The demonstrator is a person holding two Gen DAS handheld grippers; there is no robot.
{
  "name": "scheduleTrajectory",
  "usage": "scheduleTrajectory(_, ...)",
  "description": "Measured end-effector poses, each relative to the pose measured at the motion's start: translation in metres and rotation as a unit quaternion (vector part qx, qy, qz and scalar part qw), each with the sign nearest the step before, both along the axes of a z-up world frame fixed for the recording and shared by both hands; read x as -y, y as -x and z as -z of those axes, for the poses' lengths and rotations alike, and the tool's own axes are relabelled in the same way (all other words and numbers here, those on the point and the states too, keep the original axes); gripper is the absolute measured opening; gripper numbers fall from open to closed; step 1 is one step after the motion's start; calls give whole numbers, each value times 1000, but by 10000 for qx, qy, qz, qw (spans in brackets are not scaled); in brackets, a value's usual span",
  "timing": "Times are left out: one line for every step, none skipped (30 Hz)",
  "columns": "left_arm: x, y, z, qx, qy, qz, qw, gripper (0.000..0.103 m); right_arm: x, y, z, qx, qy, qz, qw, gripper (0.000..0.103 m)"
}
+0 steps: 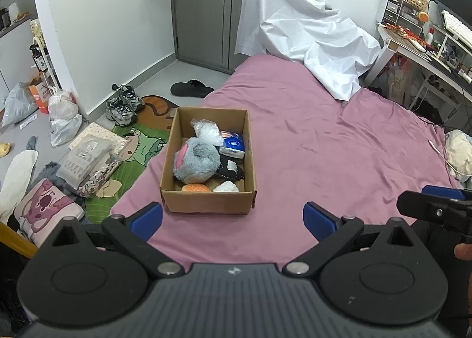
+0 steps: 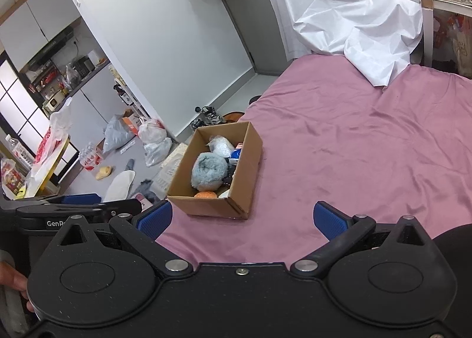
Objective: Organize soft objects
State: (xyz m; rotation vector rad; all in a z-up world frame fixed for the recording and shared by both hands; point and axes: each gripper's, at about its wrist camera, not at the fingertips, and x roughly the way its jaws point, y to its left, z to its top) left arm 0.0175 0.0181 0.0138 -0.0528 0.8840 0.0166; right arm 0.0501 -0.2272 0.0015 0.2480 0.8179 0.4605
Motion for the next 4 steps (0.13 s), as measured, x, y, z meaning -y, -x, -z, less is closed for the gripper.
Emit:
scheduleTrajectory(0, 0, 0, 2, -3, 8, 10000, 101, 0, 0, 0, 8, 13, 6, 10000, 103)
scheduleTrajectory(-1, 0, 0, 7, -11, 14, 10000, 101, 0, 0, 0, 6, 15, 10, 10000, 103)
scheduleTrajectory(-1, -1, 0, 9, -19, 15, 10000, 101, 0, 0, 1, -3, -3, 7, 10000, 103)
scheduleTrajectory(-1, -1, 0, 5, -27, 12, 10000, 101, 0, 0, 2, -16, -34, 7, 10000, 103)
